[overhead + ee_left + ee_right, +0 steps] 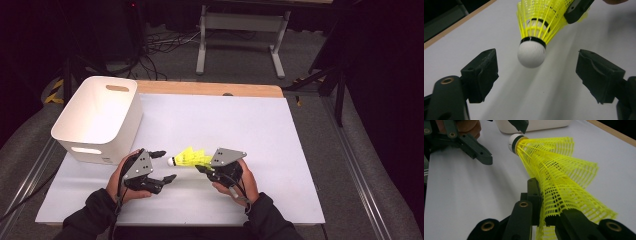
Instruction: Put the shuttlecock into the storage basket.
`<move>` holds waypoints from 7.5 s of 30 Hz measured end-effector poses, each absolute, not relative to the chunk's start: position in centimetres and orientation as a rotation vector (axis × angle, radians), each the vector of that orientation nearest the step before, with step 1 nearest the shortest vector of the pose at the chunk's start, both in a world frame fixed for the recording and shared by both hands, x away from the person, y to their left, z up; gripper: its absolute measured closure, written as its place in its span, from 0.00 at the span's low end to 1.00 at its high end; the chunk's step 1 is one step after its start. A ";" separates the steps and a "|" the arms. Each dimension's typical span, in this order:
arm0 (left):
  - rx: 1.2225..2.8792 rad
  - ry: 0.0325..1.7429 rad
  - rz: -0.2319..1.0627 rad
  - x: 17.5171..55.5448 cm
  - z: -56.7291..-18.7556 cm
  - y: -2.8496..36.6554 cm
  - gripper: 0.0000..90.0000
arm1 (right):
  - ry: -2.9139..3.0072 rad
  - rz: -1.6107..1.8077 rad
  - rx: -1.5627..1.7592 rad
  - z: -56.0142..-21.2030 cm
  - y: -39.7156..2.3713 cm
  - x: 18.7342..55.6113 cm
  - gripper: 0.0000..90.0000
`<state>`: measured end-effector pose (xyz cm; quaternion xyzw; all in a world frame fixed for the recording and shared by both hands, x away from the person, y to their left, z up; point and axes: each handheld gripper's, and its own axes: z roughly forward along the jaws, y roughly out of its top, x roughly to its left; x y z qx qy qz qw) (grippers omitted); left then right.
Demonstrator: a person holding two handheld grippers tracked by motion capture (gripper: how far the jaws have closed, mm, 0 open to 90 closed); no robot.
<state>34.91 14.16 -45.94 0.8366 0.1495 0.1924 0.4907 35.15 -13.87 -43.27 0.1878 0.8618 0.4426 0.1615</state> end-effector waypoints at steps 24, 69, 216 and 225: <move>2.216 0.308 0.373 36.6 -47.3 10.5 0.45 | 2.545 1.044 0.327 -43.3 -12.2 34.1 0.95; 2.111 0.288 0.432 36.2 -47.5 9.7 0.57 | 2.481 1.066 0.295 -40.0 -11.7 32.9 0.48; 1.798 0.454 0.617 35.5 -42.0 18.9 0.58 | 2.110 1.202 0.715 -44.7 -23.1 32.5 0.14; 1.789 0.454 0.629 35.3 -41.6 19.3 0.58 | 2.124 1.182 0.699 -44.8 -22.9 32.5 0.14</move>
